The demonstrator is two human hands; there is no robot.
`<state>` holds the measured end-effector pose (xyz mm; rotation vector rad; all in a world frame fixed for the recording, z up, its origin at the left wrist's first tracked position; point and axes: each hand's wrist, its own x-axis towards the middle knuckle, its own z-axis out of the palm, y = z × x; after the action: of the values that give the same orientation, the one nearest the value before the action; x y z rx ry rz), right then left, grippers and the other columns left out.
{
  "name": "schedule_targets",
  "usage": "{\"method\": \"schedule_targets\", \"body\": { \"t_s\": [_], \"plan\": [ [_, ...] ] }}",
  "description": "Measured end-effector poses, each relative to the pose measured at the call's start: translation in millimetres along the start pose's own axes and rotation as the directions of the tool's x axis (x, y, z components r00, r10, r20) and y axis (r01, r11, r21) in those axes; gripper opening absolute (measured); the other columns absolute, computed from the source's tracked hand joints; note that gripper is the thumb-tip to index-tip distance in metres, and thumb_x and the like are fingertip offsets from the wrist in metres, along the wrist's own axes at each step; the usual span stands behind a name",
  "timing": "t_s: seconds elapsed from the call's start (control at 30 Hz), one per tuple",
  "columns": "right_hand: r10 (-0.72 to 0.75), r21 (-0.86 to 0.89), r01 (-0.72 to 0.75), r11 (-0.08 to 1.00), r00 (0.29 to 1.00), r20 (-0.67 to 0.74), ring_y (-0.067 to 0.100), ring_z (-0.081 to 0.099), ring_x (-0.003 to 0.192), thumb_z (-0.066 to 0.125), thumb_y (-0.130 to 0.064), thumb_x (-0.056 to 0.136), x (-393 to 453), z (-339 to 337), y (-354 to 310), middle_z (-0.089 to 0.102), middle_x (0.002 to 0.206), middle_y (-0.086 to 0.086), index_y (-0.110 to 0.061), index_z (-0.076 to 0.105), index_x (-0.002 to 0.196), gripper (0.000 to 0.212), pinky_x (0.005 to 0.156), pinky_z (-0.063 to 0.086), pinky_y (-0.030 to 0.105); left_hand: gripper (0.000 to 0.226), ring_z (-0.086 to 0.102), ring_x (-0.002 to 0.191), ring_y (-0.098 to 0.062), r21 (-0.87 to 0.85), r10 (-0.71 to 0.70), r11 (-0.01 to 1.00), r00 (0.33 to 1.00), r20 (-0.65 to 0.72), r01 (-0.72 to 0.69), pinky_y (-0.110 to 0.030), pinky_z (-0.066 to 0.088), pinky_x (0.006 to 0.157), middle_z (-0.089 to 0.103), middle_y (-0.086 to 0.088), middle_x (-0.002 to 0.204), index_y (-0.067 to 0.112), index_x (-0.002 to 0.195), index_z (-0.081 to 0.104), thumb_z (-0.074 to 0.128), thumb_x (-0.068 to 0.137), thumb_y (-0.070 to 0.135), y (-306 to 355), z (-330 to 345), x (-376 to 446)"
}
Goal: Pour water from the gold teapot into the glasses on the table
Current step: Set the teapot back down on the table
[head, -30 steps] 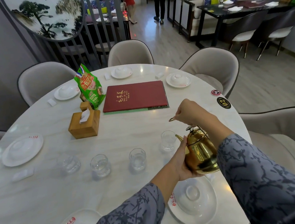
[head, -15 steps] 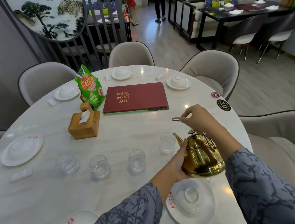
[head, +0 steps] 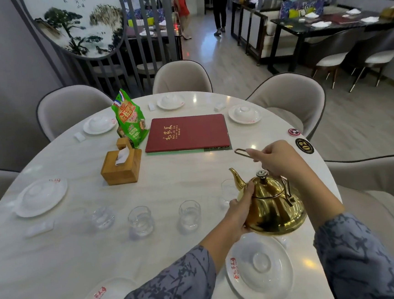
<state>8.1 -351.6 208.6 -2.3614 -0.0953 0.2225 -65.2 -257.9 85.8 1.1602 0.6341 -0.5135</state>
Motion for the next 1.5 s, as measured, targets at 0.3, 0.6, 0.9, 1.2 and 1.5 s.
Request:
{"method": "schedule_targets", "body": {
  "t_s": [0.3,0.6,0.9,1.2,1.5],
  "plan": [
    [-0.143,0.039,0.139,0.99,0.981,0.13,0.016,0.044,0.053,0.069,-0.046,0.087,7.2,30.6,-66.7,0.055,0.068,0.01,0.005,0.069,0.092,0.051,0.05,0.034,0.027,0.116,0.05,0.132,-0.031,-0.013,0.209,0.976,0.948,-0.238,-0.219,-0.049,0.048,0.108,0.045,-0.011,0.149,0.021,0.153,0.022,0.063,0.065,0.084,36.7,-67.7,-21.0],
    [-0.258,0.248,0.218,0.944,0.955,0.144,0.014,0.044,0.055,0.069,-0.044,0.087,42.4,115.2,-122.2,0.052,0.063,0.002,0.001,0.069,0.085,0.045,0.053,0.038,0.027,0.132,0.057,0.122,-0.029,-0.009,0.177,0.981,0.91,-0.376,-0.195,-0.047,0.052,0.103,0.057,-0.01,0.136,0.013,0.143,0.037,0.074,0.037,0.083,92.4,-182.1,-10.7],
    [-0.228,0.316,0.16,0.935,0.954,0.194,0.018,0.045,0.055,0.073,-0.044,0.084,97.3,196.1,-129.9,0.053,0.062,0.008,0.006,0.068,0.079,0.05,0.059,0.038,0.033,0.088,0.056,0.121,-0.034,-0.079,0.026,0.995,0.928,-0.371,-0.059,-0.052,0.05,0.105,0.059,-0.008,0.119,0.009,0.133,0.049,0.082,0.069,0.059,107.5,-250.4,24.7],
    [-0.188,0.326,0.107,0.939,0.955,0.228,0.017,0.047,0.055,0.074,-0.041,0.083,137.5,246.7,-108.2,0.056,0.064,0.008,0.005,0.069,0.08,0.047,0.058,0.04,0.033,0.08,0.059,0.116,-0.037,-0.24,-0.093,0.971,0.934,-0.345,0.009,-0.054,0.057,0.089,0.061,-0.015,0.126,0.005,0.137,0.052,0.087,0.074,0.04,108.5,-272.8,65.6],
    [-0.152,0.333,0.065,0.941,0.958,0.243,0.006,0.045,0.045,0.075,-0.038,0.083,159.6,272.5,-97.7,0.056,0.058,-0.002,0.003,0.071,0.081,0.041,0.053,0.039,0.026,0.091,0.055,0.127,-0.038,-0.245,-0.135,0.969,0.908,-0.397,0.037,-0.054,0.057,0.088,0.055,-0.016,0.141,0.008,0.144,0.044,0.088,0.072,0.041,108.4,-286.9,99.1]
  ]
}}
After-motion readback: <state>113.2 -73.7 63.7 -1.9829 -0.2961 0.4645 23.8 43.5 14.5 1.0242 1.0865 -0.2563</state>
